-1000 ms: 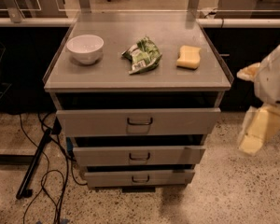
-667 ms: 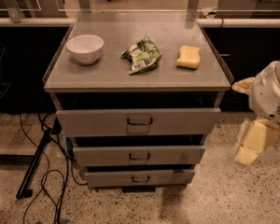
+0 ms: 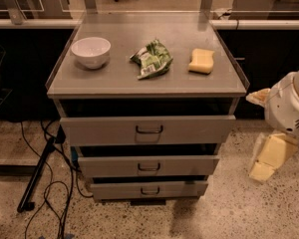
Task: Open middle drawer
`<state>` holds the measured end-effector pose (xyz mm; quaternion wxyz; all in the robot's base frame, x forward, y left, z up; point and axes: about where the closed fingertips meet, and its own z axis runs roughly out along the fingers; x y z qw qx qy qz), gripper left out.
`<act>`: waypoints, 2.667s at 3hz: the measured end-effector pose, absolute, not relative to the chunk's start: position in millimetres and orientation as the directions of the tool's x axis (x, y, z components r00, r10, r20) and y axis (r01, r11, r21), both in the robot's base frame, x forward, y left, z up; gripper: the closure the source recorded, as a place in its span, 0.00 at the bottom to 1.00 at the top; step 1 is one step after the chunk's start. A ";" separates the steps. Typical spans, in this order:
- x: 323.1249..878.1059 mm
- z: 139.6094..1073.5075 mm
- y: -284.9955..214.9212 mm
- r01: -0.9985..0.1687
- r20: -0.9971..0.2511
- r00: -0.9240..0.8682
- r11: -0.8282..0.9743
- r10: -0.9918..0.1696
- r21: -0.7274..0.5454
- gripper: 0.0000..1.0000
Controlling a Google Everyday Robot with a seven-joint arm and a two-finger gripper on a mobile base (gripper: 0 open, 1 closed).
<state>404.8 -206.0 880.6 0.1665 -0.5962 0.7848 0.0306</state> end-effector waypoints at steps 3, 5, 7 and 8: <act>395.2 764.1 -149.3 -0.988 -0.295 -0.081 0.116 -0.952 -0.101 0.00; 386.3 739.2 -142.2 -0.992 -0.277 -0.064 0.091 -0.959 -0.083 0.00; 418.7 650.5 -121.6 -0.997 -0.285 -0.052 0.064 -0.957 -0.036 0.00; 418.7 650.5 -121.6 -0.997 -0.285 -0.052 0.064 -0.957 -0.036 0.00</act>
Offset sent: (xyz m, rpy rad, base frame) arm -0.0161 0.0577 -0.1270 0.0187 0.0395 0.1950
